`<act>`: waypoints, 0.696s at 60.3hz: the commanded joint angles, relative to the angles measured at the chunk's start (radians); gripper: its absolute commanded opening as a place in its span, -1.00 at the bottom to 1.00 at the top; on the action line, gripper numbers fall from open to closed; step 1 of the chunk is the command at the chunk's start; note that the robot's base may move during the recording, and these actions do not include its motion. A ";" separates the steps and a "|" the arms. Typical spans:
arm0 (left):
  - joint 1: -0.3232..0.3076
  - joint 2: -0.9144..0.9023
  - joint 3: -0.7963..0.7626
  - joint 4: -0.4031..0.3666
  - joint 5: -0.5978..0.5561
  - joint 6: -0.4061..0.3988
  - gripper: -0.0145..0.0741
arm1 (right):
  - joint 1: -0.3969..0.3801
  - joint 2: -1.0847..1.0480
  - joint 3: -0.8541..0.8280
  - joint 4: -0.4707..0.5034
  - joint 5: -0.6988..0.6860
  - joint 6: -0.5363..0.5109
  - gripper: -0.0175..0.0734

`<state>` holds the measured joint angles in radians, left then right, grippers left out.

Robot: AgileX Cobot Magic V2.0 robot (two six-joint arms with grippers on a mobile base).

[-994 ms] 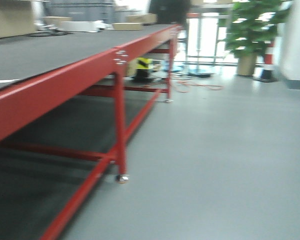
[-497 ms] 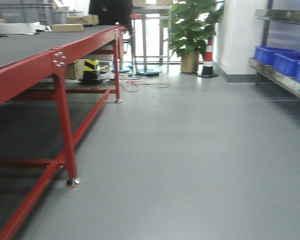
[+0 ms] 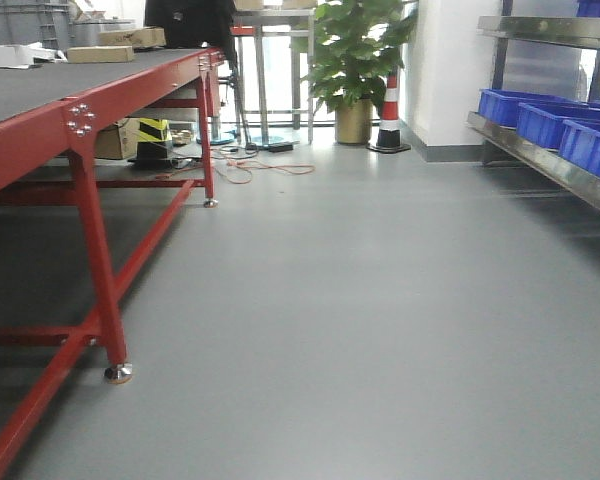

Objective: Place cylindrical capacitor in blue bin on shelf
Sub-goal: 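Drive the base along the red table while holding both objects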

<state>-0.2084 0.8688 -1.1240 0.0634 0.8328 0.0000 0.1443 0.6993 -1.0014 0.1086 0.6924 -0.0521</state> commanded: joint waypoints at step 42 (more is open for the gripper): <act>-0.008 -0.003 -0.008 -0.005 -0.021 0.000 -0.92 | 0.003 -0.001 -0.006 -0.002 -0.020 -0.003 -0.75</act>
<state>-0.2084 0.8688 -1.1240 0.0634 0.8328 0.0000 0.1443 0.6993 -1.0014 0.1086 0.6943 -0.0521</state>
